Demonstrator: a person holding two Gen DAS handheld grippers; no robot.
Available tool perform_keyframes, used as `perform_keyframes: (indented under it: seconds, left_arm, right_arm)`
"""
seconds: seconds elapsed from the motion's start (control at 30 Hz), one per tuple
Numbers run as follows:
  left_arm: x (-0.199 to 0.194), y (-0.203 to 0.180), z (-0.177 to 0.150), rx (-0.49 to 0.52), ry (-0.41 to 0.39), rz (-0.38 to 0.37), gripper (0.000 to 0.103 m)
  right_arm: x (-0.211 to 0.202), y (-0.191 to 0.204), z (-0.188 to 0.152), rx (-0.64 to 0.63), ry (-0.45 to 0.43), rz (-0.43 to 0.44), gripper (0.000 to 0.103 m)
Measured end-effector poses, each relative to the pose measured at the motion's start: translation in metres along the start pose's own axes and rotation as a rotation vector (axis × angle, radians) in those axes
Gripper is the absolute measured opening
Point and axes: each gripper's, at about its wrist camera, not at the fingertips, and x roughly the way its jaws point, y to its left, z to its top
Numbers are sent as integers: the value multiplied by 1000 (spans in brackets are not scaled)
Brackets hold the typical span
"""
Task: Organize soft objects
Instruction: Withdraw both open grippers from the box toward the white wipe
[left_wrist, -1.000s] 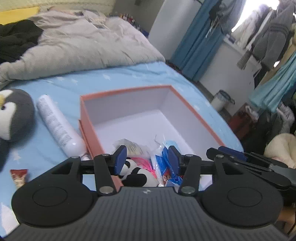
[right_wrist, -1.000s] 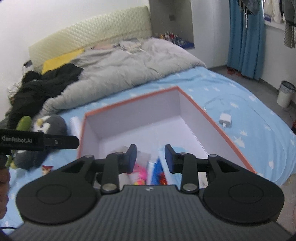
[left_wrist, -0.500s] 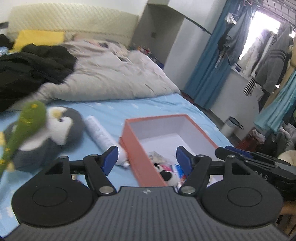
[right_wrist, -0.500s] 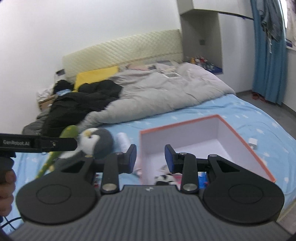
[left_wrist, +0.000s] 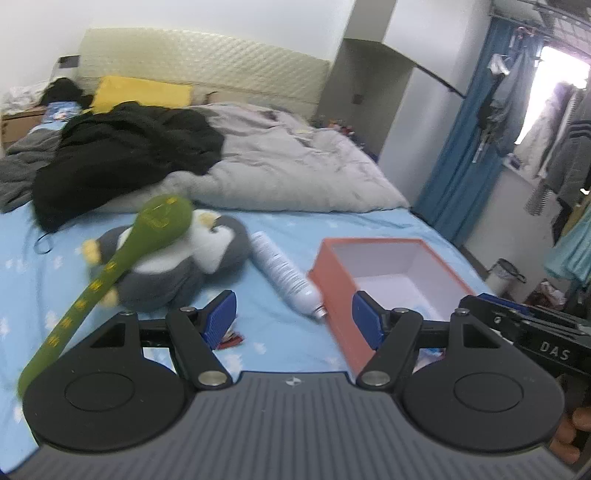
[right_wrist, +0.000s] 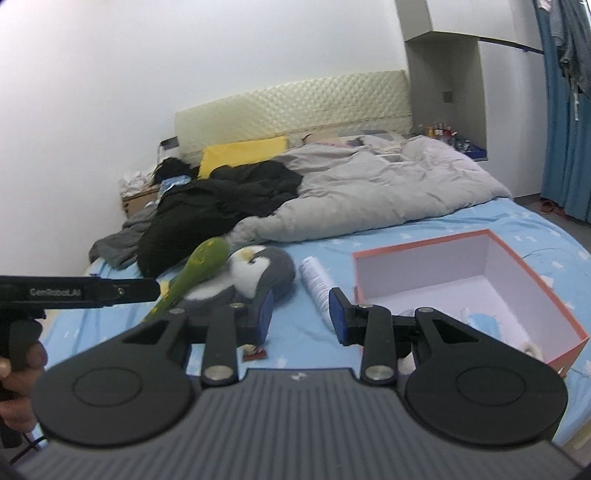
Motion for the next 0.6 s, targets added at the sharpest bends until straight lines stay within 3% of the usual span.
perform_keyframes:
  seconds: [0.33,0.6]
  left_arm:
    - [-11,17,-53,-44,67,83,74]
    - [-13,22,-77,-45,84,141,74]
  right_arm:
    - [-2,26,-38,11,81,63,36]
    - [-3,45,-66,-11,144,80,36]
